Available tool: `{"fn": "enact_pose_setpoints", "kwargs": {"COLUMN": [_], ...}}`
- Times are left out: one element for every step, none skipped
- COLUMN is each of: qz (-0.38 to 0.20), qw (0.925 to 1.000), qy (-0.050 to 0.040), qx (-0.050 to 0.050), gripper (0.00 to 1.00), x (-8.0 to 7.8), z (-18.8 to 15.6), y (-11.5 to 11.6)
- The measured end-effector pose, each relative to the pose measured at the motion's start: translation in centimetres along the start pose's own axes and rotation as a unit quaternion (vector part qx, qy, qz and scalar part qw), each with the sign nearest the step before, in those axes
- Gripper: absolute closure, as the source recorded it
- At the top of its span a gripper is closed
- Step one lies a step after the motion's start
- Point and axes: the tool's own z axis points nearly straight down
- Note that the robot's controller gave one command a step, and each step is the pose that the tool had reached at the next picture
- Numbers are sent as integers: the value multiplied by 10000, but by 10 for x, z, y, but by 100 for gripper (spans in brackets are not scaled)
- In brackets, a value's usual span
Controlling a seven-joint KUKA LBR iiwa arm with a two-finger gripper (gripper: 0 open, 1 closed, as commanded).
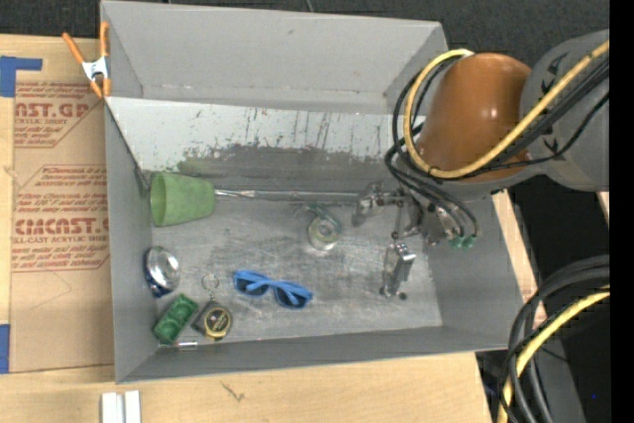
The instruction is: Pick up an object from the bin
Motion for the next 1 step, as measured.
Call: {"fn": "enact_pose_setpoints", "kwargs": {"qz": [-1465], "qw": [9892], "qy": [19], "qx": [-5], "gripper": [0], "x": [27], "z": [57], "y": [70]}}
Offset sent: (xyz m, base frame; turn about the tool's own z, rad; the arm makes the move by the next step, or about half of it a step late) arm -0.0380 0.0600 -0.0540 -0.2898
